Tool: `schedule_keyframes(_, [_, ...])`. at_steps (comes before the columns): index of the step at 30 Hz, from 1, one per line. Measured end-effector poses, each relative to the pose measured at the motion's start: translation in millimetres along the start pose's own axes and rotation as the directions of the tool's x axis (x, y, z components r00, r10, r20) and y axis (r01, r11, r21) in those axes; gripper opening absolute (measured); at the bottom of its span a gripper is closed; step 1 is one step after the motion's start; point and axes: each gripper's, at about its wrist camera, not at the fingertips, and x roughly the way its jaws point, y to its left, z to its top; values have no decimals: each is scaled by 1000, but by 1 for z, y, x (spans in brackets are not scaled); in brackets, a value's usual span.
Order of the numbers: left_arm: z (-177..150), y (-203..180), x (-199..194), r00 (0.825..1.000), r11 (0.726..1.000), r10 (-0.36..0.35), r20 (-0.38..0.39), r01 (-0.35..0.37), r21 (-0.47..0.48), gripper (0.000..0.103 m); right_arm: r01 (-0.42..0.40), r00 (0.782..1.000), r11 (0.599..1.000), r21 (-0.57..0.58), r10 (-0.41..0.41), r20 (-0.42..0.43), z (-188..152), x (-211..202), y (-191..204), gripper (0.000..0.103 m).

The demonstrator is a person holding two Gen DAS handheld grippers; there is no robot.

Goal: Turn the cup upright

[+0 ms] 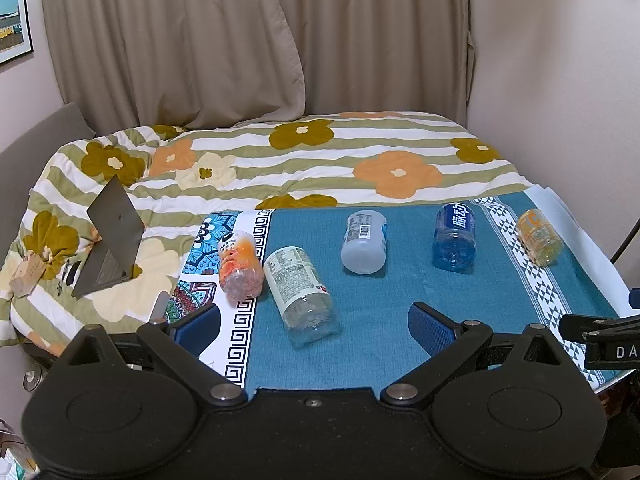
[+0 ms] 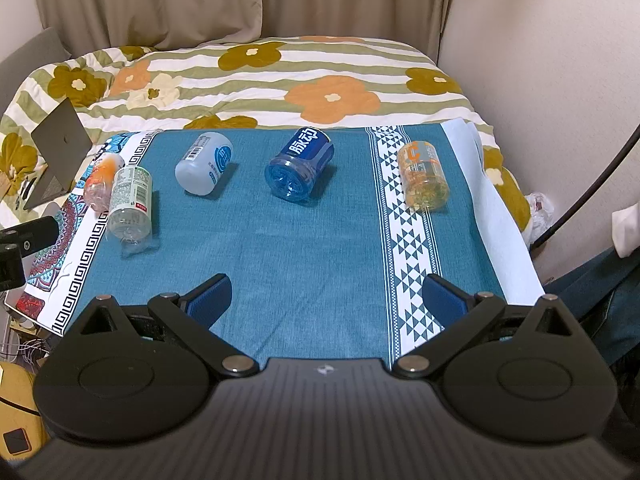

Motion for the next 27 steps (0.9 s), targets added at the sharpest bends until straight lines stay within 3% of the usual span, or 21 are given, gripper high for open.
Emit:
schedule_keyframes(10, [3,-3,5,1000,1000,8,-22,-8,8,102,-8,1000,1000,16,8,-6,2,3,-1,103])
schedule_keyframes(17, [12,-21,18,998,1000,11,-70,-11,1,102,-48,999,998,42,48,-5,15,10,-28,103])
schedule_keyframes(27, [21,-57,57,990,998,38,-135,-43,-34,101,-74,997,997,-24,73,-41,58,73,-88,103])
